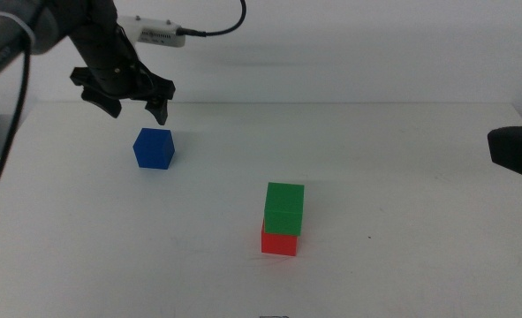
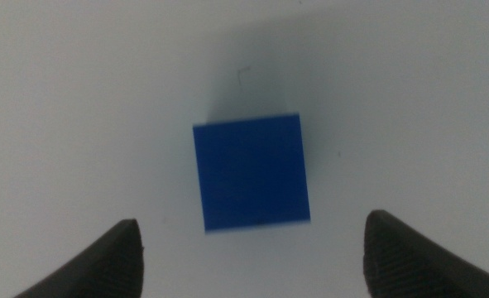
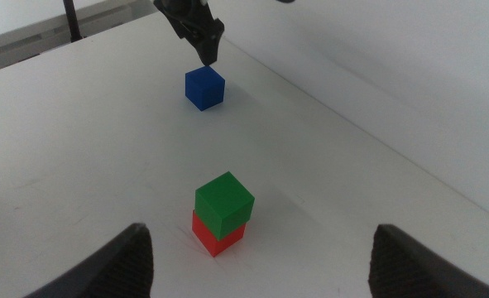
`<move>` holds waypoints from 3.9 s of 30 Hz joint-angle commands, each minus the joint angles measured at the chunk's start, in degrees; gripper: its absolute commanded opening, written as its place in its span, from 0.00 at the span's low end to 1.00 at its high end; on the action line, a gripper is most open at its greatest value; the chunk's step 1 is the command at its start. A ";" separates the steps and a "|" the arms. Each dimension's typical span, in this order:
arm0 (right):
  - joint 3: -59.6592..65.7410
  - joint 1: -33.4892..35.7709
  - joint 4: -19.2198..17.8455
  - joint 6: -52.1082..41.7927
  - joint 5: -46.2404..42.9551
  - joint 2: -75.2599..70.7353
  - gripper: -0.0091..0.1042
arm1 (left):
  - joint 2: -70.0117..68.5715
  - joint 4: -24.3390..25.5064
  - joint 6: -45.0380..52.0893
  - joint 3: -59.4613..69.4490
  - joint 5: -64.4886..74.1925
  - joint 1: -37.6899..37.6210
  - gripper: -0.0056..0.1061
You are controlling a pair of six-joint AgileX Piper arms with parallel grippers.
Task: Stack red cubes first, then green, then blue cubes in a specific spot.
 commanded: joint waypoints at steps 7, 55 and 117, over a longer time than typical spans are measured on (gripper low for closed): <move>-1.29 -0.40 -0.30 -0.39 -4.34 0.04 0.67 | 0.71 -0.43 -0.11 -3.26 -5.72 -0.20 0.84; -1.29 -0.40 -0.30 -0.39 -3.69 0.04 0.67 | -20.28 -4.67 -13.66 23.35 -11.53 -2.66 0.15; -1.29 -0.40 -0.30 -0.39 -3.69 0.04 0.67 | -18.35 16.23 -49.21 19.56 -8.97 -37.64 0.15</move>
